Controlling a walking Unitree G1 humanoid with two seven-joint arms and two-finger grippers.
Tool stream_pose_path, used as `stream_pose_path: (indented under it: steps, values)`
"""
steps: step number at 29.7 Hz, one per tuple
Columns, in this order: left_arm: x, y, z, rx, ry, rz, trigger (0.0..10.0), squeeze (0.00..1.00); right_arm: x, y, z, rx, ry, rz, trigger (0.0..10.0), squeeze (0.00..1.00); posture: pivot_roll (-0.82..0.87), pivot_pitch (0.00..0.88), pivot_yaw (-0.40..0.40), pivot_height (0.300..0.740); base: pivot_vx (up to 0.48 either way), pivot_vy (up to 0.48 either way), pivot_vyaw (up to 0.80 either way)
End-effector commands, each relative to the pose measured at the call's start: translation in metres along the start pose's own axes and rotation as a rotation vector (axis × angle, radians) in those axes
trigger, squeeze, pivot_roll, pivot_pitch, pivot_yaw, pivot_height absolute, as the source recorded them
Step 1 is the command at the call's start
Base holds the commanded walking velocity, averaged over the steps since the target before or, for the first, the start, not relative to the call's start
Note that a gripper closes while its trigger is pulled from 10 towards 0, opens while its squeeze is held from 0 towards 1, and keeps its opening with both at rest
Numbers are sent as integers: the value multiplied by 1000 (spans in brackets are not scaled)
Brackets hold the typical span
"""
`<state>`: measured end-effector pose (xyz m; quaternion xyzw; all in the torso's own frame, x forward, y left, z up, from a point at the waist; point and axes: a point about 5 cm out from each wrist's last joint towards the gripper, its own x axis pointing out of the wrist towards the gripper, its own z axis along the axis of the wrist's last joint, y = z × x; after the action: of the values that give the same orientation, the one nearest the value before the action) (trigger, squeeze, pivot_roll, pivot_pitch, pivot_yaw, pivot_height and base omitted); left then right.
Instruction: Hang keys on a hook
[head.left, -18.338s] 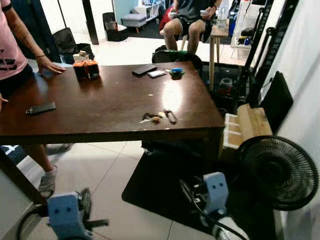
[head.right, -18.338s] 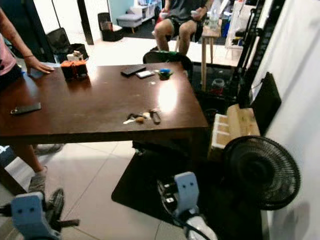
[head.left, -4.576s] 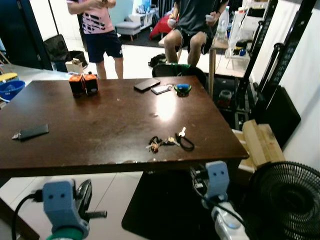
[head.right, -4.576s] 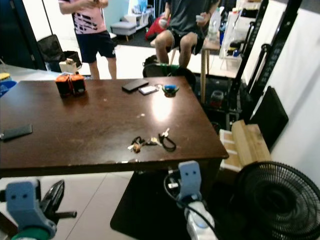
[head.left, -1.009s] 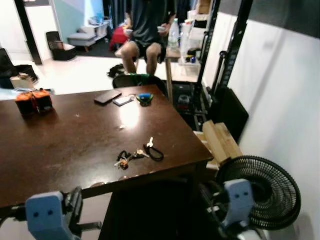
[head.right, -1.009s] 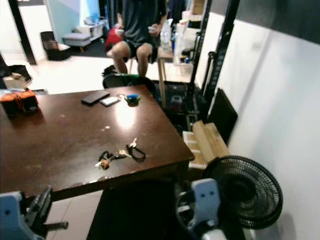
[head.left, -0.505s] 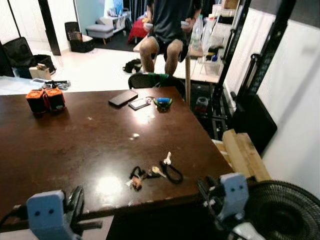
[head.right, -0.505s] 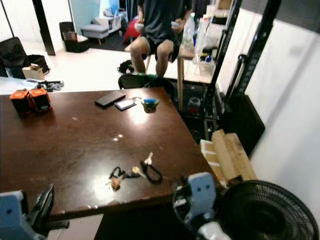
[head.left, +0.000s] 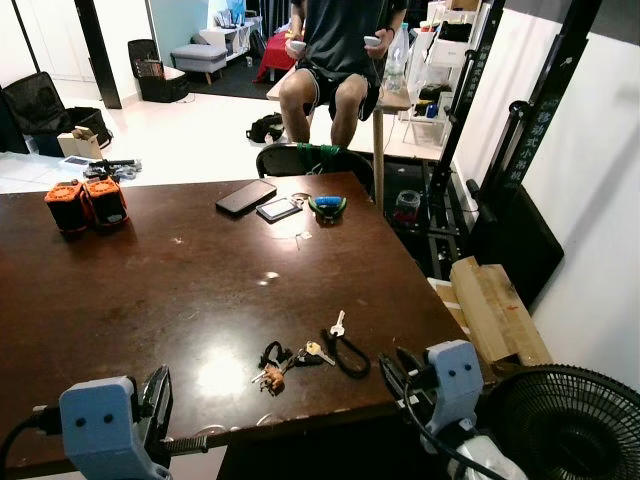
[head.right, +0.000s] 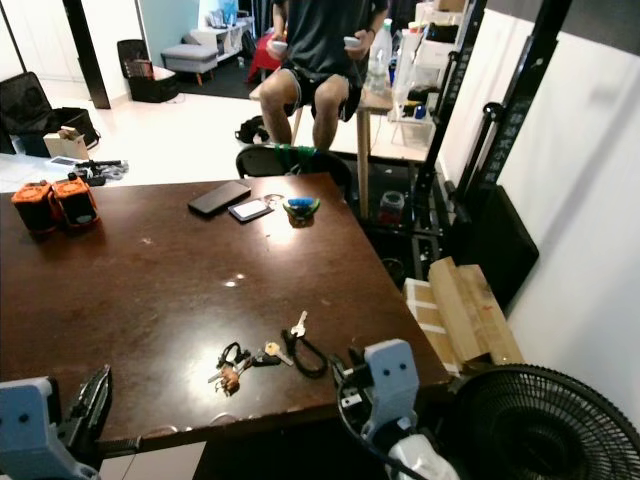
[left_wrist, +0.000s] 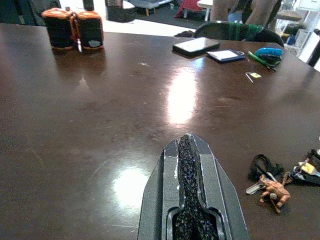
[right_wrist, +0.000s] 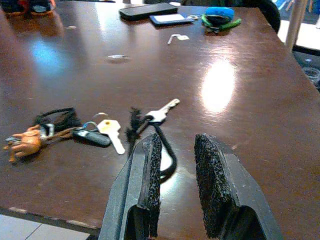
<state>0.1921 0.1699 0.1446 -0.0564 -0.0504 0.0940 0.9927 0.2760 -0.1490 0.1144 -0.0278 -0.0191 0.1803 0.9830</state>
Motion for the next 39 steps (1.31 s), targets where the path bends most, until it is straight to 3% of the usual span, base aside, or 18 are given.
stream_pose_path:
  steps: [1,4,9,10,15,16,17,25,29,39]
  values:
    - [0,2,-3,9,7,7,10000,0,0,2,-4,12,11,10,10000,0,-41,0,55,740,0,0,0]
    - [0,2,-3,11,6,7,10000,0,3,2,-5,6,13,18,10000,0,-39,0,53,740,0,0,0]
    - [1,2,-6,12,13,-4,10000,0,14,-2,-21,-37,134,6,10000,0,-38,0,58,740,0,0,0]
    - [3,0,-6,13,18,-17,10000,0,18,-2,-23,-22,170,15,10000,1000,-36,0,59,740,0,0,0]
    - [4,-2,-6,11,23,-39,10000,0,23,1,-21,-14,198,50,10000,1000,-36,0,61,740,0,0,0]
    - [4,-4,-6,12,28,-49,10000,0,24,3,-21,-22,210,63,10000,675,-34,0,63,740,0,0,0]
    - [4,-5,-6,10,31,-57,10000,0,26,2,-23,-36,228,57,10000,0,-33,0,68,740,0,0,0]
    - [5,-7,-7,5,38,-69,10000,0,39,-1,-28,-59,262,33,10000,0,-31,0,70,740,0,0,0]
    - [5,-9,-7,4,47,-86,10000,0,44,4,-33,-69,332,94,10000,0,-26,0,69,740,0,0,0]
    - [3,-10,-9,8,65,-97,10000,0,51,5,-29,-101,332,115,10000,0,-21,0,73,740,0,0,0]
